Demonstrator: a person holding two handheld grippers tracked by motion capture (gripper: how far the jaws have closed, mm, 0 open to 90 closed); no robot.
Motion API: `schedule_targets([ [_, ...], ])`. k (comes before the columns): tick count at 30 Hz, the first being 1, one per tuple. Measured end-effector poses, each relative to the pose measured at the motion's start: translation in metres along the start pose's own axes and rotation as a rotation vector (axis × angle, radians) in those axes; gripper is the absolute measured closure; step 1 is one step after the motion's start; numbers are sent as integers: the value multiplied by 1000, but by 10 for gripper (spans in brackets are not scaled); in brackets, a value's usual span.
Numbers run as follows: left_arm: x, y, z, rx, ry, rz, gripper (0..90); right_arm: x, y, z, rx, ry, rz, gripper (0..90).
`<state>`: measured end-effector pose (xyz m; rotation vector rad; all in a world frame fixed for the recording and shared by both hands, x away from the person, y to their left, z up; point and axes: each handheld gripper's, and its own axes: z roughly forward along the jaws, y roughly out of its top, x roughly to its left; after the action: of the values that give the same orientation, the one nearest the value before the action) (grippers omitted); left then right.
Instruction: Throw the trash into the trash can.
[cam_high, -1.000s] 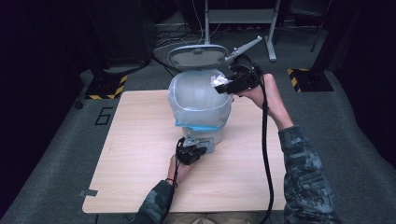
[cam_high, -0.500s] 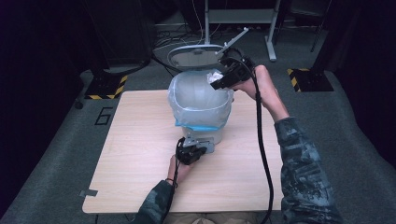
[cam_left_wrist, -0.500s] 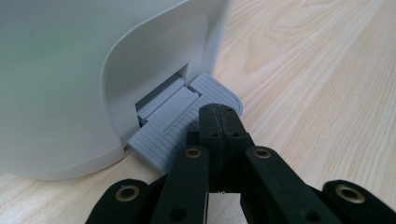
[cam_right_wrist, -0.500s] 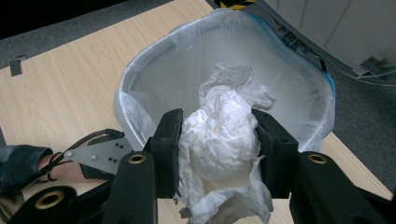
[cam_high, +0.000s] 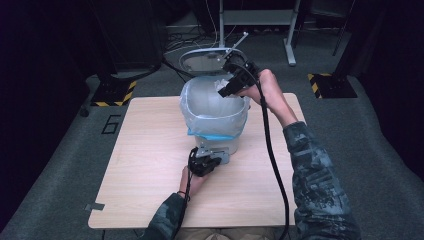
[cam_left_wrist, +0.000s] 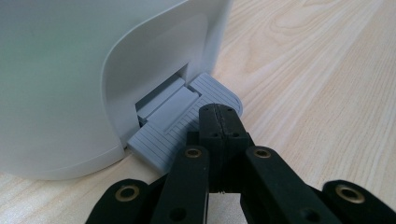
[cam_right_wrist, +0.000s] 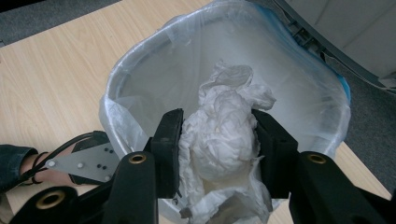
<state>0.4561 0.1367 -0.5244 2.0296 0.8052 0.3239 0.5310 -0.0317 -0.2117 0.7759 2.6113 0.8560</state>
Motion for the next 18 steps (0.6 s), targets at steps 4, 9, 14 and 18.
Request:
schedule_targets([
  [4,0,0,0,-5,-2,-2,899,2,5,9,13,1,-8,572],
  [9,0,0,0,-4,-2,-2,898,4,9,19,40,0,-19,571],
  [14,0,0,0,-4,-2,0,898,9,13,30,71,0,-43,570],
  [18,0,0,0,-4,-3,1,898,10,15,36,79,-4,-50,569],
])
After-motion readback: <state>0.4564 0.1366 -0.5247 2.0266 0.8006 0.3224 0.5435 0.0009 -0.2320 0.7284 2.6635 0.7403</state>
